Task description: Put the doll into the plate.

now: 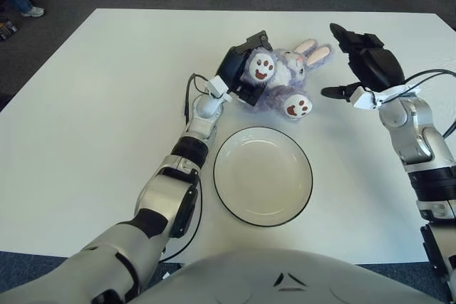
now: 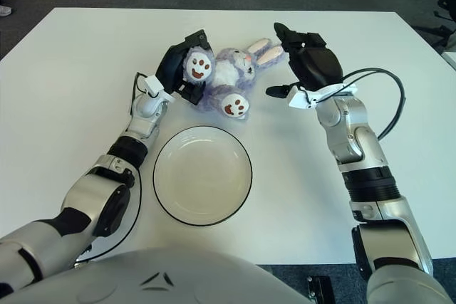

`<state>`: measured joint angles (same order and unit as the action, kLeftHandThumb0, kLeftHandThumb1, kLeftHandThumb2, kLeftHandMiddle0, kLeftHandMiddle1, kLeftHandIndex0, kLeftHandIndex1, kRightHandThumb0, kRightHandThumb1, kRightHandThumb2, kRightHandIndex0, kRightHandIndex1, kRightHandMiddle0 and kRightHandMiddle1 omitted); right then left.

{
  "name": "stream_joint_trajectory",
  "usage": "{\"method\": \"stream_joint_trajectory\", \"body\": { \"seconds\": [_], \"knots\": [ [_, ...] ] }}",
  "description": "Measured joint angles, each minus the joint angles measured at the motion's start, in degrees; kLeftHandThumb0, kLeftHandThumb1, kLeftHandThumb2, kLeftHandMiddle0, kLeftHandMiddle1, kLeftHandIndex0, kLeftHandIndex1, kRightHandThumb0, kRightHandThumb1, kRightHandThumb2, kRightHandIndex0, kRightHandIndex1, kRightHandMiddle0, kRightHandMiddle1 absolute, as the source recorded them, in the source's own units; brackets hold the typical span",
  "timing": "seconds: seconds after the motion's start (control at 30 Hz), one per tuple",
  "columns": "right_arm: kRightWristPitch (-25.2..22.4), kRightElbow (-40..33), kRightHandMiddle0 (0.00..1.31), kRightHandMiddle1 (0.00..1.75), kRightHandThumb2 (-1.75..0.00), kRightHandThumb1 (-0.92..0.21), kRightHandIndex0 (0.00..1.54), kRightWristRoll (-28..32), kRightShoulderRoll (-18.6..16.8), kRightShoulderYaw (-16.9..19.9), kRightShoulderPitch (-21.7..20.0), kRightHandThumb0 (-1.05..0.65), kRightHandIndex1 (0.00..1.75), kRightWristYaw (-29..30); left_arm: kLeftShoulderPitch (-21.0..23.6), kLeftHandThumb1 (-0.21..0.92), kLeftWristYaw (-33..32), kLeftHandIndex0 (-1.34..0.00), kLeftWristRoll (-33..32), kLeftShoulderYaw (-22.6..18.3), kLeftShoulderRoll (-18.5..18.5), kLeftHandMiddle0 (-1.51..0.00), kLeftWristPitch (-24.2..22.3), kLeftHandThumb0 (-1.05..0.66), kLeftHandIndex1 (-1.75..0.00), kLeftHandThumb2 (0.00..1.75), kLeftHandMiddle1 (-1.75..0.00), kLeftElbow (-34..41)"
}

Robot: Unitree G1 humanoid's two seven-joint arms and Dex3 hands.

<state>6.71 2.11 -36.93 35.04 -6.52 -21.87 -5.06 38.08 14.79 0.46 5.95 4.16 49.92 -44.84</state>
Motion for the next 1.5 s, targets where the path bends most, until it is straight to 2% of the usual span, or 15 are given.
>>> {"method": "stream_joint_trajectory", "body": {
  "seconds": [0.2, 0.43, 0.6, 0.87, 1.2, 1.5],
  "knots": [
    [0.0, 1.7, 0.0, 0.14, -0.76, -0.39, 0.03, 0.3, -0.9, -1.7, -2.9, -0.77, 0.09, -2.7, -0.3, 0.14, 0.0, -0.64, 0.0, 0.2, 0.6, -0.65, 0.8, -0.01, -1.69, 1.48, -1.71, -0.2],
    [-0.5, 4.5, 0.0, 0.11, -0.83, -0.34, 0.01, 0.5, -1.9, -4.1, -6.4, -0.7, 0.08, -7.5, -0.6, 0.15, 2.4, -0.64, -1.2, 0.7, 1.3, -0.64, 0.8, -0.01, -1.68, 1.47, -1.71, 0.2],
    [-0.2, 7.5, 0.0, 0.1, -0.84, -0.35, 0.03, 1.8, -2.7, -5.2, -8.8, -0.7, 0.08, -9.8, -1.2, 0.15, 5.2, -0.64, -3.9, 0.9, 2.0, -0.64, -0.5, -0.01, -1.68, 1.47, -1.71, 1.2],
    [1.9, 12.0, 0.0, 0.17, -0.85, -0.35, 0.06, 2.7, -3.7, -6.1, -11.3, -0.66, 0.1, -10.0, -1.9, 0.15, 6.7, -0.64, -4.8, 1.0, 2.8, -0.64, -1.1, -0.01, -1.68, 1.47, -1.7, 2.2],
    [0.8, 14.7, 0.0, 0.26, -0.9, -0.36, 0.17, 5.7, -5.7, -6.7, -13.4, -0.52, 0.16, -13.6, -2.9, 0.15, 8.5, -0.64, -6.6, 1.1, 4.1, -0.64, -1.7, -0.01, -1.68, 1.47, -1.71, 3.5],
    [1.9, 18.3, 0.0, 0.36, -0.93, -0.43, 0.21, 5.7, -7.1, -8.0, -15.5, -0.45, 0.2, -12.2, -3.0, 0.15, 8.5, -0.64, -6.6, 1.1, 4.6, -0.64, -3.3, -0.01, -1.68, 1.47, -1.71, 4.5]
  ]
}}
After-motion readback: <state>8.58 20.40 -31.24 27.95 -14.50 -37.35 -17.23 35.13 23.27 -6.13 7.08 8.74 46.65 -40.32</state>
